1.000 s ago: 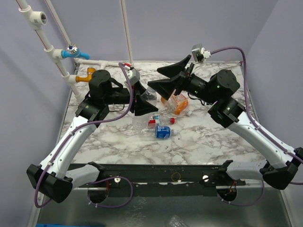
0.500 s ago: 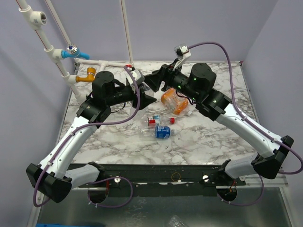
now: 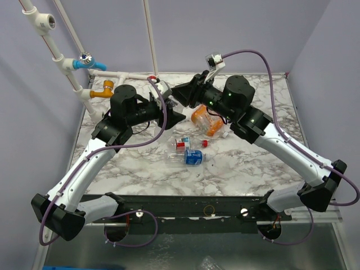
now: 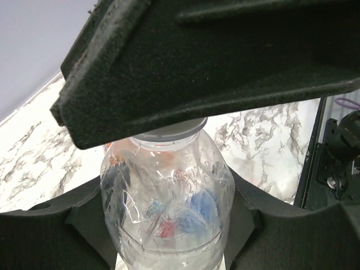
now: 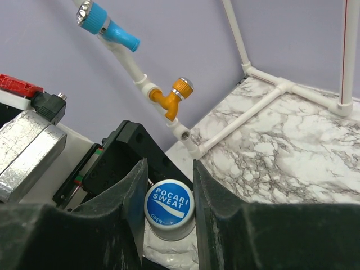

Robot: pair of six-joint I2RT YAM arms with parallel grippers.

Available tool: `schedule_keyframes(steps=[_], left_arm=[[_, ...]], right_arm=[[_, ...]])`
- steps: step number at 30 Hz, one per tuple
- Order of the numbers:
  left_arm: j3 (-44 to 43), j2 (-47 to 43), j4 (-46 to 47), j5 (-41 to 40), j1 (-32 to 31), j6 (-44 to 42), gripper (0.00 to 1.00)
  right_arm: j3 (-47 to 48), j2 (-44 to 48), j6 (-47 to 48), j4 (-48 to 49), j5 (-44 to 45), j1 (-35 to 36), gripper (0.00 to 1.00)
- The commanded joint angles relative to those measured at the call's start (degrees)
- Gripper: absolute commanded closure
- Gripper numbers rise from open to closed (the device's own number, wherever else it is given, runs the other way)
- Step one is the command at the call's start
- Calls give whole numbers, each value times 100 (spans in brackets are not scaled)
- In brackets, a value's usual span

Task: Unscrew the bottle caps
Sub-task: Unscrew the bottle cap from the plastic bottle.

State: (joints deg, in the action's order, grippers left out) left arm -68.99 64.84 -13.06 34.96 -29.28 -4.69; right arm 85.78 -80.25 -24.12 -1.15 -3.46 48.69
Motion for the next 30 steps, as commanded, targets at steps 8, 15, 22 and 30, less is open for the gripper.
schedule_keyframes(steps=[8,15,22,30], left_arm=[[-665,94,408,2093,-61,956,100],[-947,118,476,3657,-61,1661,100],[-1051,93,585,4373,-61,2033,100],[-712,-92,556,3023,-61,1562,100]], right_arm=[[-869,715,689,1211,-1706,27,99],[-835,964,621,1727,-4547,-16,100],[-643,941,401,1968,-5860,-87,99],[-264,1173,1148,689,-2406,-105,12]])
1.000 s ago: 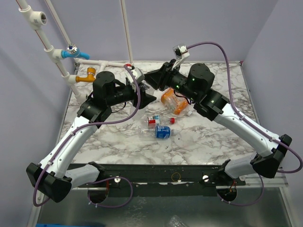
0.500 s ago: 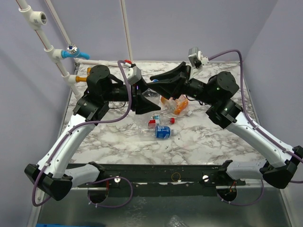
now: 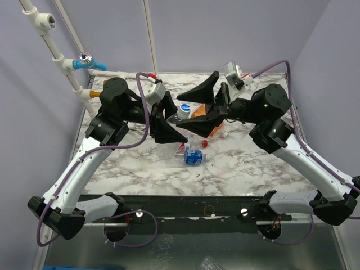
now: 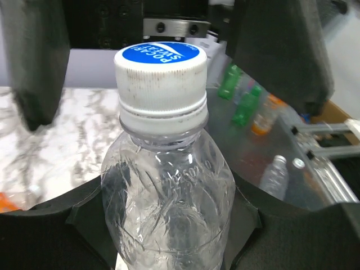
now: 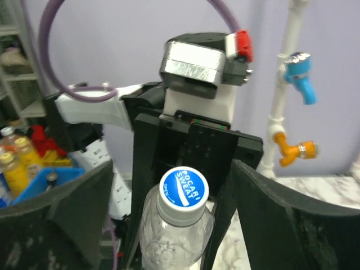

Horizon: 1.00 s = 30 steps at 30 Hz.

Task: Unscrew the bottle caps
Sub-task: Unscrew the bottle cap from the plastic bottle.

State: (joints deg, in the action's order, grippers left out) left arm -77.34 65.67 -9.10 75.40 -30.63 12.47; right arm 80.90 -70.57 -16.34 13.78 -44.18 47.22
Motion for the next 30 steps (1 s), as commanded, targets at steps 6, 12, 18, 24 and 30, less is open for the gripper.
schedule_keyframes(steps=[6,12,18,24,30], left_arm=[[238,-208,-221,-2435,75,-1122,100],[318,-205,-233,-3667,15,-1871,100],[307,-110,-232,-4119,-52,-2002,100],[307,-58,-233,-4269,-82,-2055,100],[272,31,-233,-4419,-132,-2070,100]], right_arm=[[403,151,142,-1225,3141,41,10],[944,-361,-80,-2014,3770,133,24],[1060,-590,-87,-1994,3797,182,30],[968,-645,-167,-1801,3908,191,40],[927,-774,-268,-1508,3910,193,64]])
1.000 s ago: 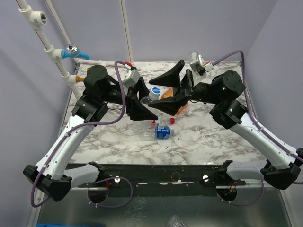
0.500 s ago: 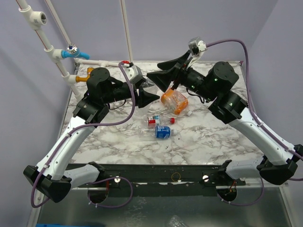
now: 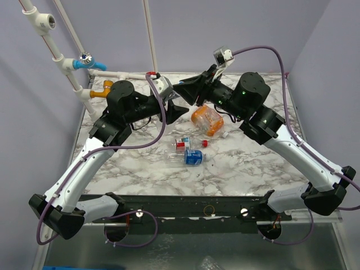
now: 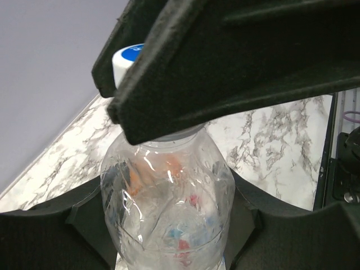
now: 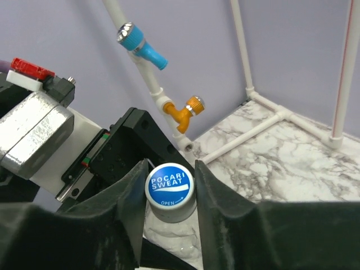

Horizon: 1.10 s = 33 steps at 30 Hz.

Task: Unscrew the bottle caps
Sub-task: Unscrew the bottle cap from the plastic bottle.

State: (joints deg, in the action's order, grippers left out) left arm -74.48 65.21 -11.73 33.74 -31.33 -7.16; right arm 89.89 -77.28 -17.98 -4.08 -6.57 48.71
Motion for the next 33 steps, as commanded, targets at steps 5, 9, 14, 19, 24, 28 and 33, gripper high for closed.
schedule_keyframes(steps=[5,9,14,19,24,28,33], left_arm=[[-90,148,28,-295,-91,-42,100],[-159,202,38,-339,-101,8,100],[-172,245,38,-328,-128,48,100],[-194,229,39,-315,-136,63,100],[-263,203,39,4,-136,289,100],[-431,185,38,895,-134,762,100],[-706,220,58,2376,-136,1483,100]], right_arm=[[111,-279,-157,242,88,51,77],[82,-329,-135,285,221,51,58],[99,-418,-109,498,387,51,65],[49,-412,-126,668,476,51,99],[-165,-226,-49,782,338,51,100],[-556,179,166,1108,-407,46,100],[-842,610,98,1606,-1998,8,100]])
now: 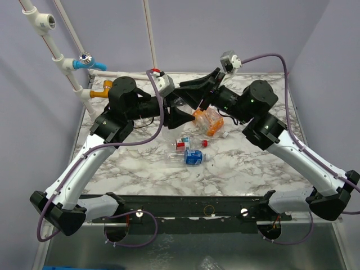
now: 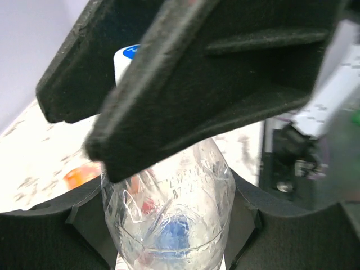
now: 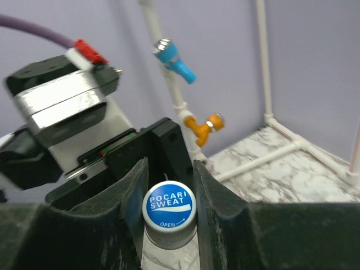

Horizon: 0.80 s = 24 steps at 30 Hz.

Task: Unscrew the bottle caps
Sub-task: Unscrew the bottle cap from the plastic bottle.

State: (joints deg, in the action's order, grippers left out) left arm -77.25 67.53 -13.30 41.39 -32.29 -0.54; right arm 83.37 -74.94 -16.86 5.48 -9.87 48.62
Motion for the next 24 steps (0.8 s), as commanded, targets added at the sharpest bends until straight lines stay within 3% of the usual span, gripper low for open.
schedule_keyframes(steps=[1,6,12,17,21,23,24], left_arm=[[-483,5,265,1832,-35,977,100],[-896,70,476,3064,-65,1586,100],[-1271,114,495,3945,-213,1998,100],[-1252,77,499,4040,-272,2068,100],[-1197,33,517,3993,-273,1998,100],[-1125,-10,529,3779,-276,1852,100],[-1082,-34,525,3630,-270,1744,100]], right_arm=[[-232,435,-77,785,-2064,4,100],[-279,516,-729,1645,-4205,-78,99],[-43,158,-2257,3316,-6421,-157,99],[56,73,-2323,3277,-6654,-182,100],[97,207,-1554,2420,-6177,-212,100],[203,364,-837,1430,-5138,-226,72],[233,466,-573,1093,-4534,-227,45]])
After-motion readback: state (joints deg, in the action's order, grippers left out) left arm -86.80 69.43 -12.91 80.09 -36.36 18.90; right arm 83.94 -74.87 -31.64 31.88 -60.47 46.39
